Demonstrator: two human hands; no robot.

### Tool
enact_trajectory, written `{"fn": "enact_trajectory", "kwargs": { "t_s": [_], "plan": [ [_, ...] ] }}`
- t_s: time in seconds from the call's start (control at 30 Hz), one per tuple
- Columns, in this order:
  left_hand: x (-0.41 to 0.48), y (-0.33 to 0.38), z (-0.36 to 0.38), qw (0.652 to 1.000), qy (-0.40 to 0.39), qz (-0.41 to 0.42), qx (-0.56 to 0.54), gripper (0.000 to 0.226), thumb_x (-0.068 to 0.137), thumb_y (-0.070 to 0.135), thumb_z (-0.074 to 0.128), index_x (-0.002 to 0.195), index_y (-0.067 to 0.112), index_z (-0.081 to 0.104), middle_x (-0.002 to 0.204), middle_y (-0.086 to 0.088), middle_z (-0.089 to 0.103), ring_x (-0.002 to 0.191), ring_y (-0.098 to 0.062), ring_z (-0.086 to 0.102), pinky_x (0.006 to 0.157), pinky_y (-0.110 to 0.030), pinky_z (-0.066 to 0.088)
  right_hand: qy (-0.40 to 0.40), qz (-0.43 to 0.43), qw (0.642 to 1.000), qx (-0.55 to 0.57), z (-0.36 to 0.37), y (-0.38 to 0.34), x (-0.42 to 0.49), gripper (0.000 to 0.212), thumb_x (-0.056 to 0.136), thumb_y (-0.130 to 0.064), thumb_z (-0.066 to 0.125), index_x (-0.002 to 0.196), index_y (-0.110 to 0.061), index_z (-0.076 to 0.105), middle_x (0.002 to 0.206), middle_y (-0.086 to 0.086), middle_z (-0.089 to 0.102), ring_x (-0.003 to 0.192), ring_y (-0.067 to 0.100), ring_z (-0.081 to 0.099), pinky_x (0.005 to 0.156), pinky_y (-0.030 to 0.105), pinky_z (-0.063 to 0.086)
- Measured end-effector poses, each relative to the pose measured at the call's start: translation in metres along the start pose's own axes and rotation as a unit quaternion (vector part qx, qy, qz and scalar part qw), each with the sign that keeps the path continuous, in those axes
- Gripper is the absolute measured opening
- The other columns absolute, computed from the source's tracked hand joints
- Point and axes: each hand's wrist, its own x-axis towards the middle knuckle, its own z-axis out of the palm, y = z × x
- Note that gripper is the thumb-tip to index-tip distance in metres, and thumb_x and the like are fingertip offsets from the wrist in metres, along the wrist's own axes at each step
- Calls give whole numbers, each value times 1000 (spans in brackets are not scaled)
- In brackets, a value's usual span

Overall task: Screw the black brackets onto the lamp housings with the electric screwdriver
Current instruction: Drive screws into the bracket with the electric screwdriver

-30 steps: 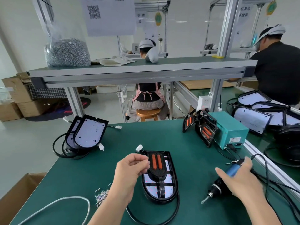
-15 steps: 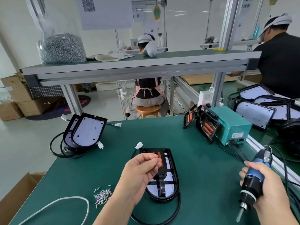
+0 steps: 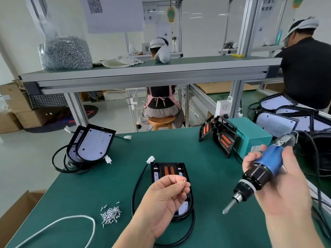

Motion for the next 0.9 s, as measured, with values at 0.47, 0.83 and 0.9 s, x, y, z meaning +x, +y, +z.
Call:
{"fn": "enact_trajectory", "kwargs": {
  "t_s": [0.47, 0.83, 0.9],
  "plan": [
    [-27, -8, 10, 998, -60, -31, 2, 6, 79, -4, 71, 80, 2, 74, 83, -19, 67, 68, -20, 65, 59, -23, 55, -45, -167, 982, -80, 38, 22, -31, 17, 90, -34, 63, 93, -18, 63, 65, -6, 55, 53, 10, 51, 62, 22, 45],
    [-29, -13, 14, 998, -46, -30, -35, 11, 73, -10, 66, 74, -2, 72, 83, -24, 67, 65, -23, 67, 57, -24, 57, -2, -183, 978, -99, 44, 21, -35, 29, 69, -36, 72, 83, -15, 57, 66, -2, 52, 49, 12, 49, 57, 20, 47],
    [-28, -14, 14, 998, -42, -26, -34, 10, 72, -11, 66, 74, -2, 72, 83, -25, 67, 66, -23, 67, 58, -25, 57, 0, -178, 978, -104, 44, 22, -35, 29, 69, -35, 72, 83, -15, 56, 66, -2, 51, 49, 12, 48, 56, 21, 47]
  ]
}}
